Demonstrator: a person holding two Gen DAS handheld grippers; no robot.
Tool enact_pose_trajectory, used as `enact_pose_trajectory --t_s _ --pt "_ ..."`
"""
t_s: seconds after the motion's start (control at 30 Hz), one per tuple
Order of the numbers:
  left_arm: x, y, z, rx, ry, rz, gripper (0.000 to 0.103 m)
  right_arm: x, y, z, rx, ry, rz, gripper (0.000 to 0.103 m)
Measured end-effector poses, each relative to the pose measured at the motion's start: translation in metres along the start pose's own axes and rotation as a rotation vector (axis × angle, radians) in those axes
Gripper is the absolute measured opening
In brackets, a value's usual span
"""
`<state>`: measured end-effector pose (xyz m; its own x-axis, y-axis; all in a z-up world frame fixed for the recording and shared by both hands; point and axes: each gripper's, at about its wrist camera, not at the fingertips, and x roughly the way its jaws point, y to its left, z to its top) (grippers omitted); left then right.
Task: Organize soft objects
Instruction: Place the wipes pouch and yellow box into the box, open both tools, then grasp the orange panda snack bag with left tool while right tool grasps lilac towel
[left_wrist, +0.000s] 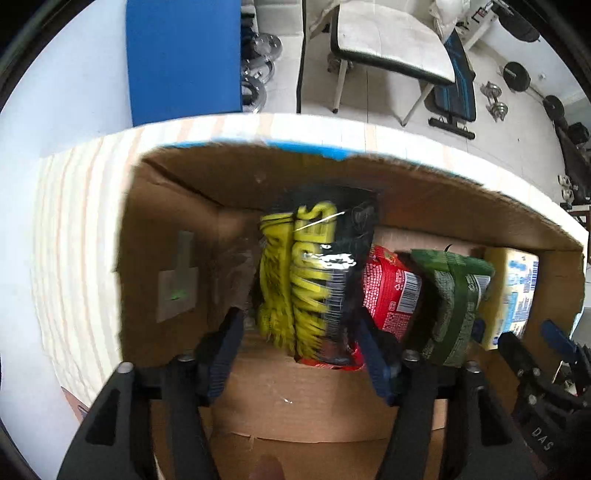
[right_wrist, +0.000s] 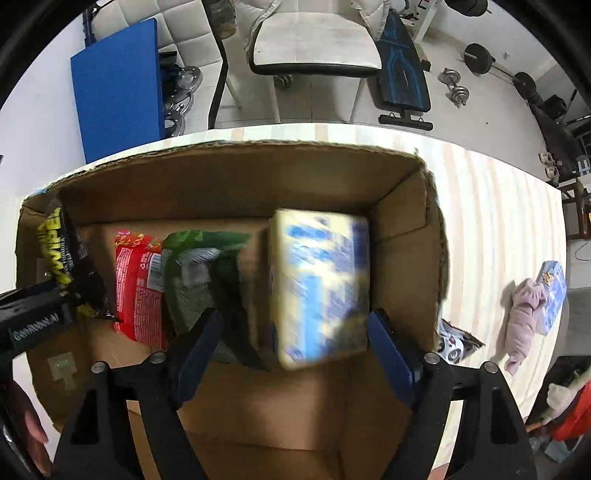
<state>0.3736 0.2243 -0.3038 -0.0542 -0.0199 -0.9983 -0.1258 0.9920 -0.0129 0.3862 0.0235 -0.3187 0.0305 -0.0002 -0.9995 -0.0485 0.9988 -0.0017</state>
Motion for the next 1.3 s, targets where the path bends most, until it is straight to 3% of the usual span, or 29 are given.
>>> enact_pose_trajectory --t_s 0.07,0.13,0.57,0.9,1.13,1.3 --pt "-0.011 0.001 -0.005 -0.004 -0.026 -0.004 0.081 -0.004 0.001 -0.005 -0.01 -0.002 0.016 0.089" --pt "-0.02 0.002 -0.01 -0.004 -0.061 0.0 0.093 -0.005 0.001 -0.01 -0.009 0.004 0.041 0.1" --pt "-0.054 -0.002 -0.07 0.017 -0.191 0.03 0.096 -0.033 0.009 -0.062 -0.02 -0.037 0.084 0.103" --pt "-0.111 0.004 -0.142 0.023 -0.324 0.013 0.096 -0.099 0.007 -0.117 -0.06 -0.158 0.073 0.103" --pt "-0.145 -0.004 -0.179 0.021 -0.374 0.003 0.096 -0.135 0.001 -0.154 -0.073 -0.206 0.121 0.103" --pt "-0.159 -0.021 -0.186 0.03 -0.387 0.004 0.096 -0.147 -0.012 -0.167 -0.069 -0.209 0.187 0.103"
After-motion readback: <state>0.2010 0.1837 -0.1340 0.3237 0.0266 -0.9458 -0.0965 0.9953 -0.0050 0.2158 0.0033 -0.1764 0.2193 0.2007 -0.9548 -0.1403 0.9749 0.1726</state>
